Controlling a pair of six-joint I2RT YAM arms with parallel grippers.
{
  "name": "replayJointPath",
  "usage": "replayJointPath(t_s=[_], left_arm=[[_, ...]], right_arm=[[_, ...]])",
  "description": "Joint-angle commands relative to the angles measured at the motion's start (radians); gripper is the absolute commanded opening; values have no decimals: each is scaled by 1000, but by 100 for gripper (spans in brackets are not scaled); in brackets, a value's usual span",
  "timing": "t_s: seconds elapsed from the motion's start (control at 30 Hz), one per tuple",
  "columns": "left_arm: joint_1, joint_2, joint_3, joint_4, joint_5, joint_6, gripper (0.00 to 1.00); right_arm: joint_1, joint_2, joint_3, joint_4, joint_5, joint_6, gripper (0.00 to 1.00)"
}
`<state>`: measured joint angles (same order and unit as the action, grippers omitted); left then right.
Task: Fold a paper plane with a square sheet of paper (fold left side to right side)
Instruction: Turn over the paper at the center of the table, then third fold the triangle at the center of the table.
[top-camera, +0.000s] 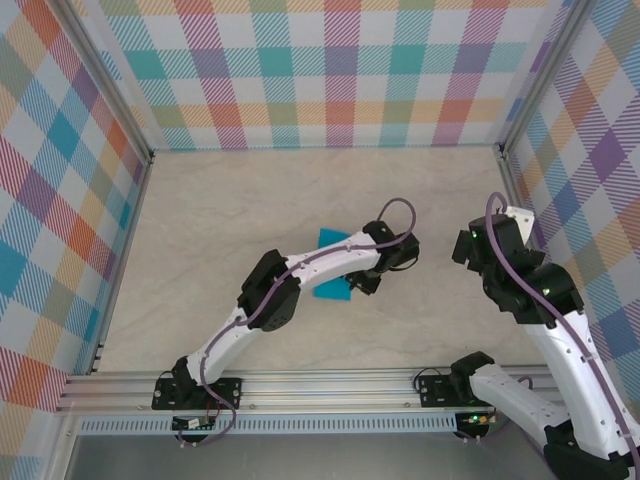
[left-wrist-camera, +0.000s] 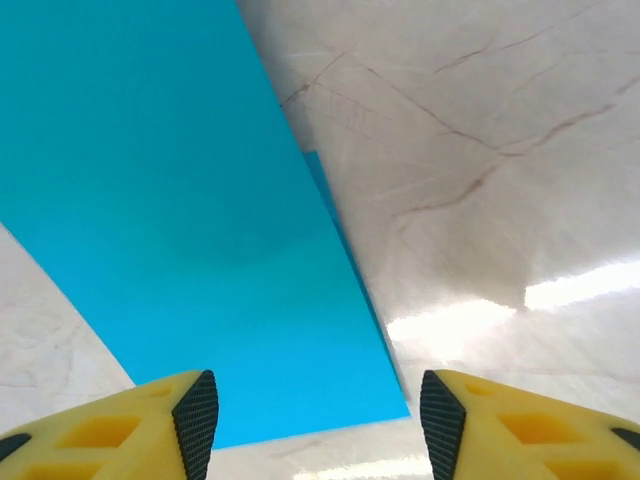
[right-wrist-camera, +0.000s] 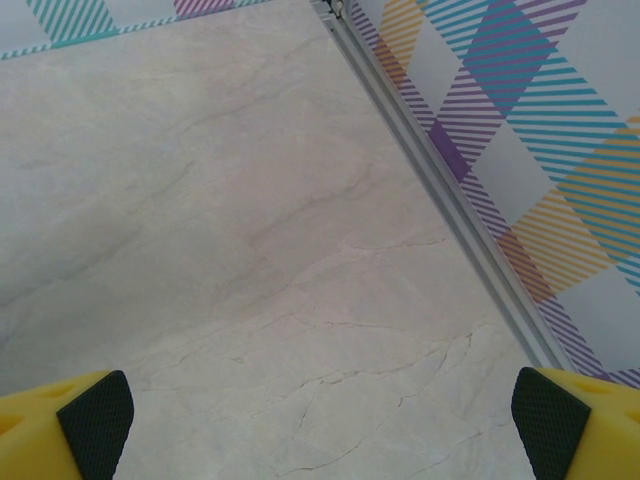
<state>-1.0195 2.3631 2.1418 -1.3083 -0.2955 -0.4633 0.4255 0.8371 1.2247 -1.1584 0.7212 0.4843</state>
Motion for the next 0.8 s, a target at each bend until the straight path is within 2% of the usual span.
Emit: replayJointPath(t_s=[0.0, 0.13, 0.27, 0.37, 0.47, 0.6, 0.77], left_arm=[[57, -203, -113, 140, 157, 23, 62], [139, -425, -348, 320, 233, 11, 66], [282, -642, -650, 551, 356, -26, 71], [399, -736, -853, 755, 502, -53, 73], [486, -743, -989, 933, 651, -65, 73], [528, -686, -1064, 1085, 745, -66, 71], [533, -593, -1093, 1214, 834, -100, 68]], right_arm=[[-3, 10, 17, 19, -78, -13, 100], [-3, 52, -27, 144, -296, -59, 100], [-2, 183, -69, 297, -627, -59, 100], [1, 318, -113, 454, -853, -14, 98], [6, 457, -167, 653, -1025, 49, 95], [6, 626, -183, 828, -1119, 105, 92], [13, 739, -170, 880, -1132, 131, 90]])
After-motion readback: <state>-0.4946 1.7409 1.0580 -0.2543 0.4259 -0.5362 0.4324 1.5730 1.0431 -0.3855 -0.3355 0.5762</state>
